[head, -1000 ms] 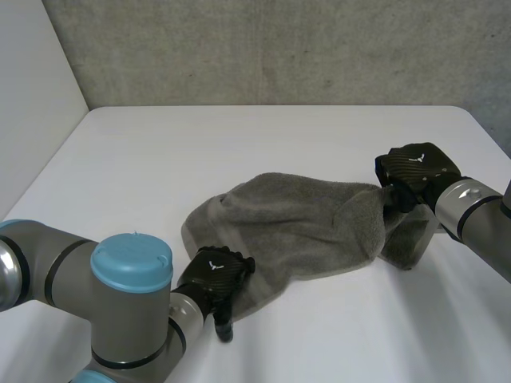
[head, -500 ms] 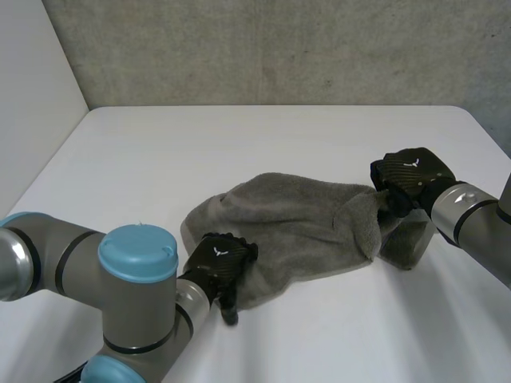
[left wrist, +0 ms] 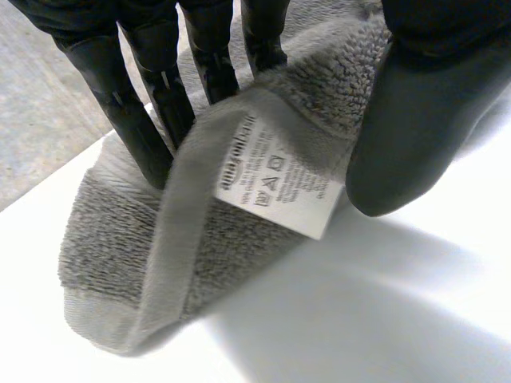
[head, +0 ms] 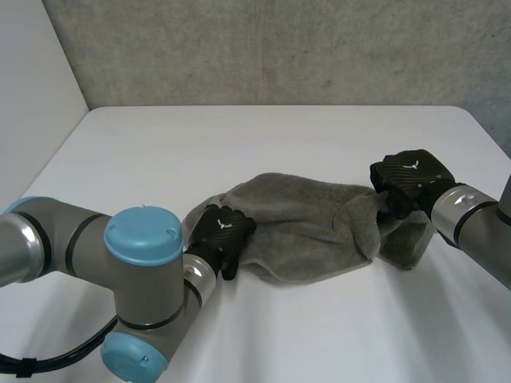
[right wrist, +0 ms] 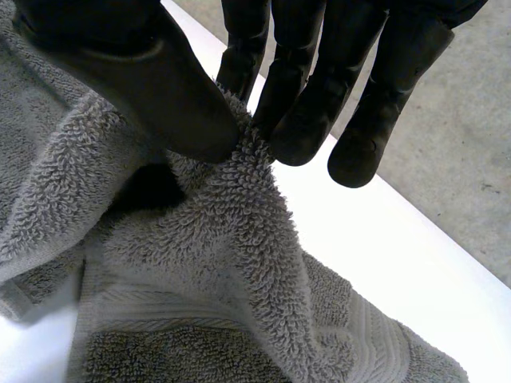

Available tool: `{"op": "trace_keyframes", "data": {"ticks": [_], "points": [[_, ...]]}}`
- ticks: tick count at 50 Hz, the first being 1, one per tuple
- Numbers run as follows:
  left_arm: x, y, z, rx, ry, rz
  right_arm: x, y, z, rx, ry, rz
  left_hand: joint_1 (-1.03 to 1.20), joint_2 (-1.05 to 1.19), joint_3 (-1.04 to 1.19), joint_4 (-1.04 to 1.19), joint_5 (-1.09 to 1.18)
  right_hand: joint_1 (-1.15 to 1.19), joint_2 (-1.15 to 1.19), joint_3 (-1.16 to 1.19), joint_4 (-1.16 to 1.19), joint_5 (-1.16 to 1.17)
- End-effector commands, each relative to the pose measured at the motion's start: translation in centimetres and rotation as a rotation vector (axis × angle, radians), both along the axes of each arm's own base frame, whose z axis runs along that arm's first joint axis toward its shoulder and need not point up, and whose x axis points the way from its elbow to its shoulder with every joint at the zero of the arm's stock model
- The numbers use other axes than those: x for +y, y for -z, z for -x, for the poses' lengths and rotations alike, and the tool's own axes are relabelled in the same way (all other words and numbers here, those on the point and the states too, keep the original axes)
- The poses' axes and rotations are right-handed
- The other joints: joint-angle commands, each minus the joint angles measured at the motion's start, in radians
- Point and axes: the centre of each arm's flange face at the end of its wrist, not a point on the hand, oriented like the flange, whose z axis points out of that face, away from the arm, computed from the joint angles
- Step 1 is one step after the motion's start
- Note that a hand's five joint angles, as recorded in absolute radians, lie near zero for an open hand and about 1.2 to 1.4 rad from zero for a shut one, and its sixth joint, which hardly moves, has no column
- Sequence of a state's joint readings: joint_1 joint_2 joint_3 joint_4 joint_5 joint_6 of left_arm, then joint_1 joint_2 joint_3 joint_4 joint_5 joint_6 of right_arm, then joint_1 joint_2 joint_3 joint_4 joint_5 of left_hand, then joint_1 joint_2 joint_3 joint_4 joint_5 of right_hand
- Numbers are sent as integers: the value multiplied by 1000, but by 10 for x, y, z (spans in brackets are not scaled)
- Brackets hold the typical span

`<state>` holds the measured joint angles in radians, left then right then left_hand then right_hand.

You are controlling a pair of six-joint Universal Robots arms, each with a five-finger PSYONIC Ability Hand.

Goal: Fold the towel.

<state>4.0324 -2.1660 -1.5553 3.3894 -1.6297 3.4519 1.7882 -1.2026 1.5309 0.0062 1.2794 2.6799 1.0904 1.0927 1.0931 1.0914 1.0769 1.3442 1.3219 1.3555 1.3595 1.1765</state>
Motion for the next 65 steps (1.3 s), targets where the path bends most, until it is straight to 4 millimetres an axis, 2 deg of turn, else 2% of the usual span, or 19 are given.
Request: {"op": "trace_keyframes", "data": {"ticks": [1, 3, 7, 10, 12, 13, 15, 16, 18, 19, 21, 25, 31, 40, 53, 60, 62, 64, 65], "points": [[-12, -9, -5, 13, -48, 28, -4, -3, 3, -2, 12, 15, 60, 57, 57, 59, -101, 52, 74, 41, 37, 45], [-16, -14, -7, 22, -59, 40, -4, -7, 3, -4, 15, 27, 305, 302, 302, 304, 144, 52, 74, 41, 37, 45], [-25, -27, -11, 42, -80, 67, -5, -15, 3, -8, 19, 49, 306, 304, 303, 305, 145, 52, 74, 41, 37, 45], [-28, -35, -13, 56, -91, 85, -3, -41, 4, -23, 22, 121, 306, 304, 303, 305, 145, 52, 74, 41, 37, 45], [-34, -65, -18, 103, -109, 148, 3, -79, 5, -50, 17, 226, 306, 304, 303, 305, 145, 52, 74, 41, 37, 45], [-34, -65, -18, 103, -109, 148, 3, -79, 5, -51, 17, 227, 306, 304, 303, 305, 145, 52, 74, 41, 37, 45], [-38, -107, -28, 175, -136, 242, 14, -119, 8, -56, 18, 309, 306, 304, 303, 305, 145, 52, 74, 41, 37, 45], [-38, -107, -28, 175, -136, 242, 15, -119, 8, -56, 18, 309, 306, 304, 303, 305, 145, 52, 74, 41, 37, 45], [-43, -150, -43, 246, -174, 337, 26, -151, 16, -35, 26, 318, 306, 304, 303, 305, 145, 52, 74, 41, 37, 45], [-43, -150, -43, 246, -174, 338, 26, -151, 16, -35, 26, 318, 306, 304, 303, 305, 145, 52, 74, 41, 37, 45], [-45, -184, -55, 306, -205, 419, 28, -162, 23, -26, 42, 312, 306, 304, 303, 305, 145, 52, 74, 41, 37, 45], [-47, -208, -65, 362, -232, 466, 34, -183, 26, -14, 31, 282, 306, 304, 303, 305, 145, 52, 74, 41, 37, 45], [-66, -209, -82, 374, -296, 460, 24, -153, 18, 82, -40, 117, 306, 304, 303, 305, 145, 52, 74, 41, 37, 45], [-102, -133, -74, 258, -326, 285, 33, -57, -15, 310, -271, -253, 306, 304, 303, 305, 145, 52, 74, 41, 37, 45], [-131, -74, -67, 187, -341, 178, -4, 22, -42, 340, -327, -377, 306, 304, 303, 305, 145, 52, 74, 41, 37, 45], [-147, -72, -61, 201, -348, 206, -45, 29, -58, 312, -230, -92, 306, 304, 303, 305, 145, 52, 74, 41, 37, 45], [-152, -81, -59, 221, -351, 230, -59, 22, -60, 294, -170, 28, 306, 304, 303, 305, 145, 52, 74, 41, 37, 45], [-157, -104, -56, 269, -346, 292, -79, -18, -61, 219, -40, 304, 306, 304, 303, 305, 145, 52, 74, 41, 37, 45], [-157, -104, -56, 270, -346, 292, -79, -18, -61, 219, -40, 305, 306, 304, 303, 305, 145, 52, 74, 41, 37, 45]]}}
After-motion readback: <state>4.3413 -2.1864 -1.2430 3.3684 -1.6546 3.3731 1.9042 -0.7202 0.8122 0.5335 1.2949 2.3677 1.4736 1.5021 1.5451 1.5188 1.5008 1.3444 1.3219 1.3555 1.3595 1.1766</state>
